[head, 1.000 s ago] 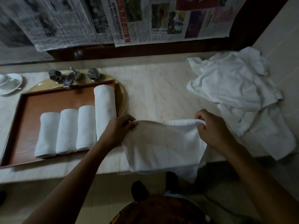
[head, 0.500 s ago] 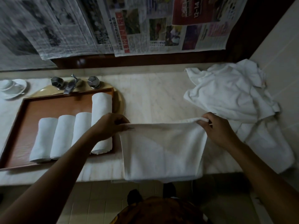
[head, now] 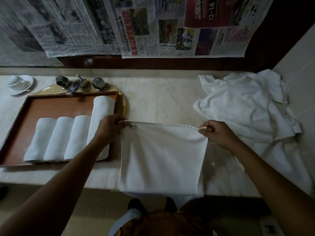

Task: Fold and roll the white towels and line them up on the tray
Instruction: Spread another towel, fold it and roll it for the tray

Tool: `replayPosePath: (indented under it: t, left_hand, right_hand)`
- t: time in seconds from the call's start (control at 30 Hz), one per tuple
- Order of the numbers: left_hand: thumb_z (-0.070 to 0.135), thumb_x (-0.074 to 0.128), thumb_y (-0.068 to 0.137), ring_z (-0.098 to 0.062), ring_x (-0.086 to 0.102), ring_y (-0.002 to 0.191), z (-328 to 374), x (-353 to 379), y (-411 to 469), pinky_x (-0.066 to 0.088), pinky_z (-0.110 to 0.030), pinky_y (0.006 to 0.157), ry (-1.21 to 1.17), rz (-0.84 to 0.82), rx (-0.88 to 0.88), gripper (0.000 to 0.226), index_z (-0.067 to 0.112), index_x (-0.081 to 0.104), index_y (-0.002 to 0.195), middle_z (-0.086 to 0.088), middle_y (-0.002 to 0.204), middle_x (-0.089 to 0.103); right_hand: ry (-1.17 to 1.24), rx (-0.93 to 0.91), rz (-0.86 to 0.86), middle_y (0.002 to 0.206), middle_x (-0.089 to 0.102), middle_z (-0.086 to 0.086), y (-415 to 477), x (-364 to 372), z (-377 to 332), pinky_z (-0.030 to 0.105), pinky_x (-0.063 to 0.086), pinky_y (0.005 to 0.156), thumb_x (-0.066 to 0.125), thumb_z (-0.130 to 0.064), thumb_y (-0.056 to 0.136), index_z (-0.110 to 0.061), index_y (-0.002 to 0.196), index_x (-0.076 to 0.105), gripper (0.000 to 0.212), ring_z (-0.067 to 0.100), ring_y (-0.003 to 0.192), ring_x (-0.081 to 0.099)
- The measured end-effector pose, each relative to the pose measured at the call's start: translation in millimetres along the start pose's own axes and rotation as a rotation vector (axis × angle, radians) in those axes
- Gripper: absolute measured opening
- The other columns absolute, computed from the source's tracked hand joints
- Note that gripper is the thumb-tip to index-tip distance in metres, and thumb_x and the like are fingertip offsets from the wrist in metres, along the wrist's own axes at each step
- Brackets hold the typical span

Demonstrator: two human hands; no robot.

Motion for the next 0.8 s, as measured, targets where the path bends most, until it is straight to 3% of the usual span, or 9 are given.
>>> replayPosePath:
  t: [0.1,0.27,0.37,0.43,0.53,0.67,0.8]
  left_hand:
    - [0.03,0.075,0.094,-0.011,0.068,0.07,7,3,8,0.045,-0.013,0.051,0.024,0.01,0.02,0.009,0.022,0.074,0.093,0.003,0.082,0.071]
    - [0.023,0.069,0.098,-0.004,0.06,0.071,13,0,48,0.04,-0.013,0.057,0.205,-0.056,0.078,0.009,0.02,0.074,0.105,0.002,0.086,0.068]
    - [0.013,0.067,0.099,-0.012,0.063,0.079,15,-3,86,0.041,-0.018,0.062,0.247,-0.048,0.105,0.013,0.013,0.075,0.11,0.002,0.087,0.065]
    - [0.011,0.07,0.097,-0.015,0.066,0.08,18,-5,114,0.041,-0.02,0.062,0.253,-0.018,0.132,0.012,0.012,0.076,0.107,0.003,0.086,0.067]
    - [0.018,0.073,0.096,-0.002,0.063,0.074,21,-9,154,0.041,-0.011,0.062,0.24,0.03,0.139,0.014,0.011,0.075,0.108,0.0,0.093,0.071]
    - [0.021,0.076,0.094,-0.003,0.065,0.068,21,-11,211,0.043,-0.009,0.054,0.159,0.116,0.073,0.015,0.013,0.076,0.106,-0.002,0.089,0.073]
    - [0.017,0.069,0.098,-0.016,0.071,0.08,25,-1,262,0.056,-0.025,0.068,0.131,0.134,0.058,0.012,0.013,0.075,0.107,-0.007,0.095,0.075]
  right_hand:
    - [-0.08,0.023,0.142,0.07,0.068,-0.004,15,-7,9,0.033,0.05,0.068,0.082,-0.033,0.086,-0.025,0.083,0.074,0.012,0.012,0.064,0.061]
    - [-0.177,0.019,0.221,0.078,0.071,-0.009,47,-17,2,0.027,0.046,0.071,0.082,-0.035,0.086,-0.024,0.084,0.072,0.015,0.013,0.075,0.066]
    - [-0.218,0.014,0.26,0.075,0.066,-0.017,75,-20,-12,0.027,0.046,0.074,0.082,-0.036,0.086,-0.024,0.086,0.072,0.015,0.013,0.076,0.066]
    - [-0.221,0.006,0.3,0.075,0.068,-0.015,97,-24,-19,0.028,0.051,0.075,0.082,-0.037,0.085,-0.021,0.088,0.074,0.018,0.012,0.076,0.068]
    - [-0.206,-0.009,0.346,0.079,0.071,-0.01,134,-28,-32,0.032,0.058,0.075,0.082,-0.035,0.086,-0.02,0.092,0.076,0.017,0.011,0.074,0.069]
    - [-0.264,-0.02,0.377,0.089,0.073,-0.001,196,-36,-50,0.03,0.056,0.077,0.078,-0.024,0.089,-0.013,0.102,0.077,0.016,0.014,0.081,0.067]
    - [-0.202,0.031,0.431,0.101,0.073,0.005,255,-42,-53,0.033,0.057,0.085,0.077,-0.017,0.09,-0.01,0.108,0.074,0.02,0.017,0.09,0.066]
Point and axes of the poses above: each hand's wrist, its own y-axis towards the middle knuckle, its own x-axis out of the palm, z = x × y, the point moved 5 cm from there along y, towards the middle knuckle
